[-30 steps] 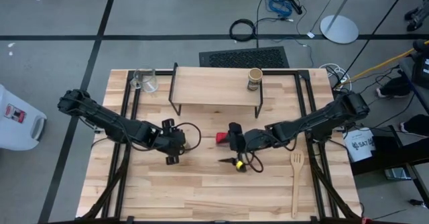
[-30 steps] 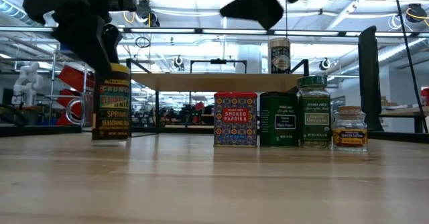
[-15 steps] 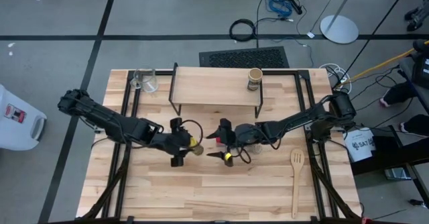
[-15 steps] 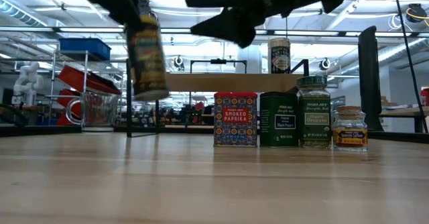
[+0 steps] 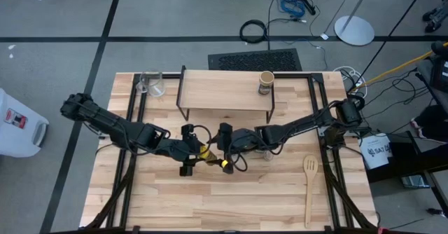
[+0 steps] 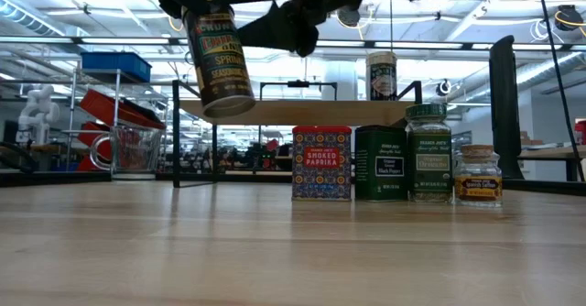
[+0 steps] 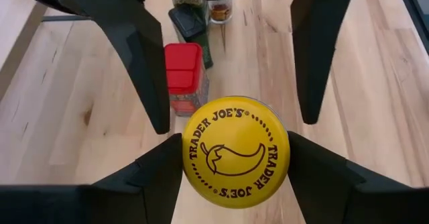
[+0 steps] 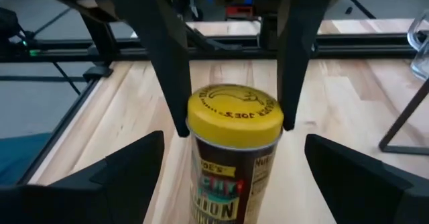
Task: Shelf spices
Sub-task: Put the yellow seasoning bottle on the shelf
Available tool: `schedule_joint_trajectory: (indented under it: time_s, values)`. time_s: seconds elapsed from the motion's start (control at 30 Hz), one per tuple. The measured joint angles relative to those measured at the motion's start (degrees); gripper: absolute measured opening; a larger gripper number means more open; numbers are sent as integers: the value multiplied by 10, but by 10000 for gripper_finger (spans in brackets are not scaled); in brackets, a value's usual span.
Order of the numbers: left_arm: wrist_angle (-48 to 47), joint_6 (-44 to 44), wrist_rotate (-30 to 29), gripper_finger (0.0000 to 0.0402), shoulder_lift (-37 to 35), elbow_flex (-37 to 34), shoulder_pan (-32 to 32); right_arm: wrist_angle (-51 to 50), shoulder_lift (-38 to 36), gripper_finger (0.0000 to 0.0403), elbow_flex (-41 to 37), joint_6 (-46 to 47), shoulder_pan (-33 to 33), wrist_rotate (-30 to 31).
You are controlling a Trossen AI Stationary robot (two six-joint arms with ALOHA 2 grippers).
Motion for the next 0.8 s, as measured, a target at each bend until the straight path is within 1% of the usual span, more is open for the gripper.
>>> schedule_joint_trajectory:
  time_s: [0.17, 0.4, 0.53, 0.73, 0.8]
  values:
    - [0, 0, 18, 242, 0, 0, 0, -31, 1, 348, 19, 0, -1, 0]
    - [3, 1, 23, 242, 0, 0, 0, -51, 1, 348, 22, 16, -4, -4]
    - [9, 4, 24, 242, 0, 0, 0, -57, 2, 348, 22, 28, -12, -31]
    - [12, 4, 24, 242, 0, 0, 0, -58, 4, 348, 22, 27, -16, -34]
    - [13, 4, 24, 242, 0, 0, 0, -59, 4, 348, 22, 27, -15, -47]
